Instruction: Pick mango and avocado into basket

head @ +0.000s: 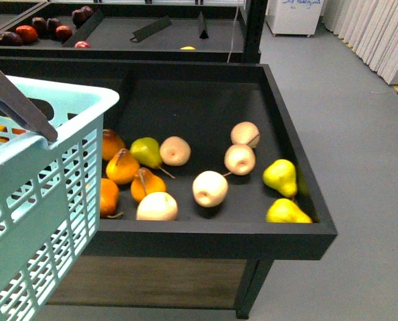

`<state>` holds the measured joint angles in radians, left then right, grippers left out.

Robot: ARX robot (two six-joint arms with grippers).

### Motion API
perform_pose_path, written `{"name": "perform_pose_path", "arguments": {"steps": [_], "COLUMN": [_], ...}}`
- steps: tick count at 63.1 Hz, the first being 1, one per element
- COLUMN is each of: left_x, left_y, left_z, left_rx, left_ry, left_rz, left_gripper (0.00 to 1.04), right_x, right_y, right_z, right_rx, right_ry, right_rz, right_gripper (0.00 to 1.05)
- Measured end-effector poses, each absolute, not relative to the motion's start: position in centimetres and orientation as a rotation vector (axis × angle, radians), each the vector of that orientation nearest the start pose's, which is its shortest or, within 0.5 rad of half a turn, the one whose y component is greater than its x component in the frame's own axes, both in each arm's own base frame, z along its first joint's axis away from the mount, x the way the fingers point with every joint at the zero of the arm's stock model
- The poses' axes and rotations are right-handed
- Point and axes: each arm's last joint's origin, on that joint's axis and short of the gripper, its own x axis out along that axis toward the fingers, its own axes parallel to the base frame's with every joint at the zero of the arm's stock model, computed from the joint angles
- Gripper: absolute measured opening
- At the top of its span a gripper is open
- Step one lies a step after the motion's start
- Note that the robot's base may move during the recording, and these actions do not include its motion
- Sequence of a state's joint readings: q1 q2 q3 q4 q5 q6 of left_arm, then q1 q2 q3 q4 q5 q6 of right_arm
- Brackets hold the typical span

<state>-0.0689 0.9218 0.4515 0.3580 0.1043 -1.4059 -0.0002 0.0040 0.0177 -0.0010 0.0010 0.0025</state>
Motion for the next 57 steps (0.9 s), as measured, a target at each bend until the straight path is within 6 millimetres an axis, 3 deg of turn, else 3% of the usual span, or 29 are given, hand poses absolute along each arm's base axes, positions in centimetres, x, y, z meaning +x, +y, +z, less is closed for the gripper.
{"name": "perform_pose_path", "arguments": {"steps": [57], "left_x": [20.13], "left_y": [-1.69], "left_z": [24.55], "left_rx": [-1.403], "left_ry": [0.215], "left_rz": [-0.065], "left_gripper": [0.06], "right_x": [9.69], "right_y": [-0.01], "right_z": [16.9], "right_rx": [0.003], "right_ry": [-0.012], "right_rz": [-0.002], "right_gripper": [0.96]}}
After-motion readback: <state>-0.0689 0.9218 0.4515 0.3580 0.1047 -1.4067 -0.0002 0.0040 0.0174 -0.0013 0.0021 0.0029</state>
